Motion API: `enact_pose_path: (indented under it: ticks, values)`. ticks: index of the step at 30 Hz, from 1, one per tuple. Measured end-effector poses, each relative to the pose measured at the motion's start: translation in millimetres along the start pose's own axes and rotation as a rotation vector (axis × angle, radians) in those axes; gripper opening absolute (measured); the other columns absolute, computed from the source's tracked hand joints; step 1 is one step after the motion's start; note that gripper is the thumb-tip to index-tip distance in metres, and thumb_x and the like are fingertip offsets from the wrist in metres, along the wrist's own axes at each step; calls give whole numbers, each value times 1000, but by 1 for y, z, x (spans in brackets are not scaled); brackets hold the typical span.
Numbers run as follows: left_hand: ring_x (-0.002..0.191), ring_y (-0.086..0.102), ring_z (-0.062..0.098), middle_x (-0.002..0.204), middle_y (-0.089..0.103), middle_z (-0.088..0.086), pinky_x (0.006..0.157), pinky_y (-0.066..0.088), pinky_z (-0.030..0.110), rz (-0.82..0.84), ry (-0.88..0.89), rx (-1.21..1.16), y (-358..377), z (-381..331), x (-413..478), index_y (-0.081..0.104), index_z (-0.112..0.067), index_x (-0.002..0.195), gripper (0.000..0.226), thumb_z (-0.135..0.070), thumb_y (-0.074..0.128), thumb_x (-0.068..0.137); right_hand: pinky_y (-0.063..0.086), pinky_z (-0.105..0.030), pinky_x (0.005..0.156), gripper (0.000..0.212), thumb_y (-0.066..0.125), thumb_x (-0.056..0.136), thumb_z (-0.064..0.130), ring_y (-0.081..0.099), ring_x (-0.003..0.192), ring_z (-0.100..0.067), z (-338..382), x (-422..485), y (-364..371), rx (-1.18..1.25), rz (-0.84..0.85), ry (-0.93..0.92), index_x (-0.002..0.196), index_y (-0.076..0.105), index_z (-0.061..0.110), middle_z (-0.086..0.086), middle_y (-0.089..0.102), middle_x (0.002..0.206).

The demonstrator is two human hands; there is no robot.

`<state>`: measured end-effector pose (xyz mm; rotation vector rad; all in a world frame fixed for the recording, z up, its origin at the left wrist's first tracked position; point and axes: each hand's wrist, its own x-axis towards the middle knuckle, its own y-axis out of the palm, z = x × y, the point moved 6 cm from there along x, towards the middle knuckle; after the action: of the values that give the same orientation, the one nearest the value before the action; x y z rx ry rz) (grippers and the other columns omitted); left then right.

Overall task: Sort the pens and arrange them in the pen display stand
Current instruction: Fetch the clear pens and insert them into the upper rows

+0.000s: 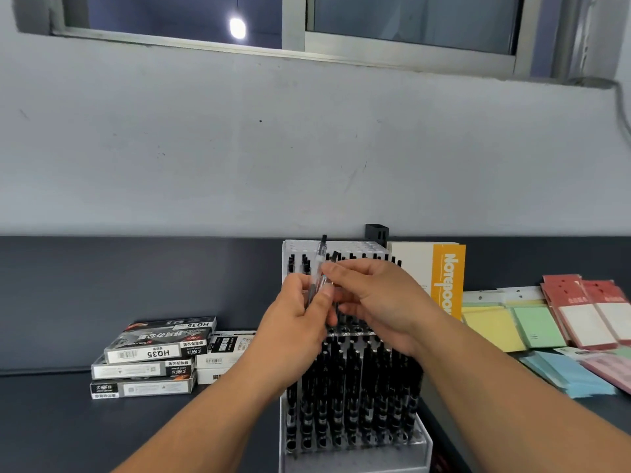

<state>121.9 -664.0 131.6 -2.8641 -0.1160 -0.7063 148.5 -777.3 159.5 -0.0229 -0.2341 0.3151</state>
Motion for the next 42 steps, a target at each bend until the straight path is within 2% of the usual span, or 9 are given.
enact_pose_path:
  ticks: [4, 6, 9, 13, 23, 27, 32, 36, 42]
  values:
    - [48, 52, 12, 73, 60, 0, 47, 44, 29, -60, 39, -42, 5, -6, 4, 46, -21, 98, 17, -36, 38, 99, 51, -19, 58, 17, 69, 86, 20, 60, 62, -7, 6, -2, -16, 52, -27, -5, 95, 71, 6, -2, 69, 75]
    - [68, 65, 13, 84, 65, -2, 65, 54, 31, -141, 53, 18, 1, -6, 8, 53, -25, 99, 14, -33, 41, 100, 52, -22, 56, 16, 70, 86, 25, 63, 60, -9, 10, -1, -29, 16, -94, -44, 92, 69, 9, -2, 69, 75]
    - [89, 61, 1, 96, 67, -11, 77, 45, 15, -215, 79, 148, 1, -9, 10, 65, -32, 103, 17, -32, 50, 97, 54, -23, 54, 20, 68, 88, 29, 66, 57, -9, 20, -2, -51, -130, -265, -155, 94, 67, 11, -2, 68, 72]
    - [77, 61, -10, 86, 70, -15, 65, 42, 1, -290, 67, 150, 0, -14, 14, 72, -28, 101, 14, -31, 63, 90, 59, -28, 62, 17, 70, 87, 31, 68, 57, -9, 27, -3, -63, -344, -401, -299, 91, 68, 15, -1, 71, 68]
    - [65, 56, -13, 72, 62, -21, 61, 35, -5, -319, 145, 542, 3, -16, 18, 73, -23, 98, 12, -27, 66, 88, 57, -33, 74, 15, 70, 84, 39, 68, 65, -8, 11, 11, -57, -580, -349, -364, 77, 67, 26, 4, 70, 66]
    - [67, 59, -1, 81, 70, -13, 63, 39, 1, -262, 161, 726, 12, -15, 18, 73, -26, 103, 15, -27, 63, 91, 49, -17, 66, 20, 68, 84, 45, 65, 69, -5, 4, 17, -51, -729, -294, -345, 84, 68, 25, 8, 69, 73]
    - [87, 67, 15, 92, 73, -6, 81, 53, 33, -199, 79, 922, 18, -6, 19, 68, -26, 107, 20, -35, 57, 93, 54, -26, 75, 18, 71, 83, 44, 66, 74, -5, -8, 21, -49, -716, -255, -317, 86, 65, 27, 10, 69, 79]
    - [90, 65, 22, 96, 71, -2, 72, 51, 32, -177, 23, 1123, 21, -2, 16, 61, -29, 108, 23, -41, 46, 95, 45, -14, 69, 15, 68, 85, 42, 57, 74, 3, -5, 21, -48, -773, -202, -341, 94, 67, 30, 16, 62, 79]
    - [90, 65, 23, 97, 69, -1, 66, 45, 30, -134, 29, 1186, 26, -3, 22, 61, -31, 111, 27, -41, 40, 97, 57, -38, 83, 26, 68, 86, 36, 67, 80, -13, -11, 27, -41, -653, -49, -300, 111, 68, 28, 7, 68, 91]
